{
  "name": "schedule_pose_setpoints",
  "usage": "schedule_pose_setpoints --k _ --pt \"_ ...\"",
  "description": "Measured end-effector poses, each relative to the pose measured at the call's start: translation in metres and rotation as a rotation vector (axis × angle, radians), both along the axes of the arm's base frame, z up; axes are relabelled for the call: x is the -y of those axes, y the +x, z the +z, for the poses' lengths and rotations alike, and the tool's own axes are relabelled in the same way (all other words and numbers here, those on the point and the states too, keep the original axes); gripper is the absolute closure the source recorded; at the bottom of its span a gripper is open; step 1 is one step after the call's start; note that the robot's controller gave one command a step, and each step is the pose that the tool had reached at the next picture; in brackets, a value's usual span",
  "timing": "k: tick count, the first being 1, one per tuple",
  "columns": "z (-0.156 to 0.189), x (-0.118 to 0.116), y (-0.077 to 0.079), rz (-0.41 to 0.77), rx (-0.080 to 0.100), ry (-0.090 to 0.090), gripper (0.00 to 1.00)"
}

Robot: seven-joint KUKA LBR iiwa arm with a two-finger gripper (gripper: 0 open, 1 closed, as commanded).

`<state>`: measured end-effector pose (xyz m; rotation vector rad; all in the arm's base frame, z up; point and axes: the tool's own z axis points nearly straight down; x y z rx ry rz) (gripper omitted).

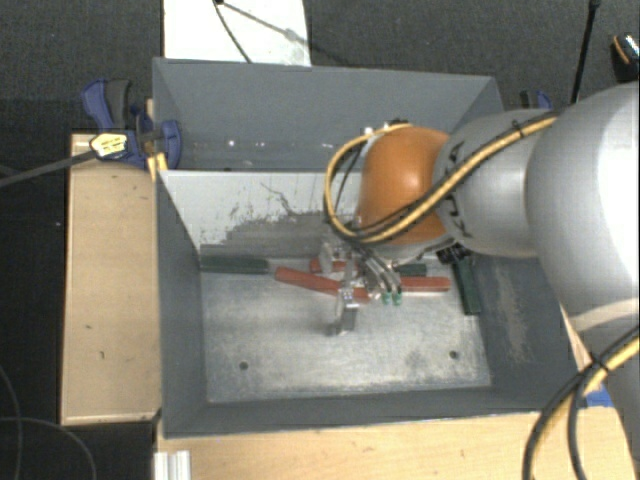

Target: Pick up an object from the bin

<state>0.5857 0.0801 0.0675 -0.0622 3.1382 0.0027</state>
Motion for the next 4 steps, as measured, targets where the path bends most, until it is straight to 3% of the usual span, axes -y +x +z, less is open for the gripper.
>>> schedule_pose_setpoints --k 1,2,3,4 --pt "0.034 -0.027 -0.008 -0.104 0.004 0.001 0.00" --pt "0.033 -0.021 -0.001 -0.206 0.004 0.001 0.00" --pt "0.002 -0.062 -0.001 -0.363 0.000 0.002 0.00" --pt "0.003 -0.062 0.000 -0.361 0.003 0.001 0.00"
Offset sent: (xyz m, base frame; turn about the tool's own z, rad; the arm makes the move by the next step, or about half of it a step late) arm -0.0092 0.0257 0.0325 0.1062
